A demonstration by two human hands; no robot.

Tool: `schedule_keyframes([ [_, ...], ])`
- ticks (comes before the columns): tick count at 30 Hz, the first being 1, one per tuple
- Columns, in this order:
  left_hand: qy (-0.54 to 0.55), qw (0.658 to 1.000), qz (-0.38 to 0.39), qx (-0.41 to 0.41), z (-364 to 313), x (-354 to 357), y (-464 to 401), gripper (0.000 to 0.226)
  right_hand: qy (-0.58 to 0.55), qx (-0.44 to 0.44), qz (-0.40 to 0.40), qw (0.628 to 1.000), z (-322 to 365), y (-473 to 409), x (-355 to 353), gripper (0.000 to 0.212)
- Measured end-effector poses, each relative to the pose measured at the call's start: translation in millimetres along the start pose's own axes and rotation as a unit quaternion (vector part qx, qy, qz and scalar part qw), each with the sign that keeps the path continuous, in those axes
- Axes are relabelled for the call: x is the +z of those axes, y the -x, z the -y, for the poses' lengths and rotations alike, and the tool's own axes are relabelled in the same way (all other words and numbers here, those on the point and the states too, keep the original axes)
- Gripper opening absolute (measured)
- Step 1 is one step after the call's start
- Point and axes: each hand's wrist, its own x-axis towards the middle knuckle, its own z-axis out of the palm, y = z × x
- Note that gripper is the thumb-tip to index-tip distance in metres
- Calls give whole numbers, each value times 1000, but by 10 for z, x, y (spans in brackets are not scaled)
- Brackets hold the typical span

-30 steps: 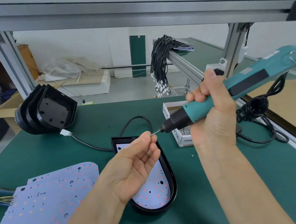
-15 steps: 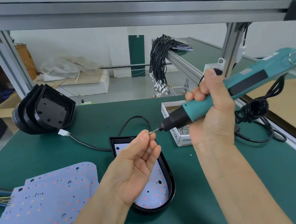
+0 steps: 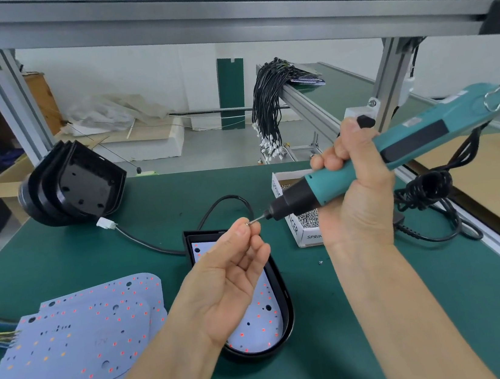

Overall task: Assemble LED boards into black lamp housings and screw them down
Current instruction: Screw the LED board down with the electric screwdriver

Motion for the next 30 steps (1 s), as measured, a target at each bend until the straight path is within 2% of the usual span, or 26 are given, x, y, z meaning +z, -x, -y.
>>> schedule_keyframes([
  [7,-85,988,-6,133,-68,-14,-43,19,-1,11,6,1000,-30,43,28,30],
  [10,-125,983,-5,138,-117,-35,-44,19,-13,46,24,999,-38,47,-39,26],
  [15,-138,984,-13,110,-198,-96,-69,17,-35,165,134,977,21,35,-208,27],
  [18,-121,987,-8,102,-207,-81,-84,20,-57,195,111,973,-1,36,-267,24],
  [20,-121,986,-8,113,-207,-61,-98,21,-82,193,87,974,-24,67,-290,24],
  [24,-142,982,-30,124,-152,-50,-115,8,-95,178,78,976,-38,118,-329,30],
  [30,-122,983,-22,136,-126,3,-130,10,-119,178,25,976,-53,92,-334,30],
])
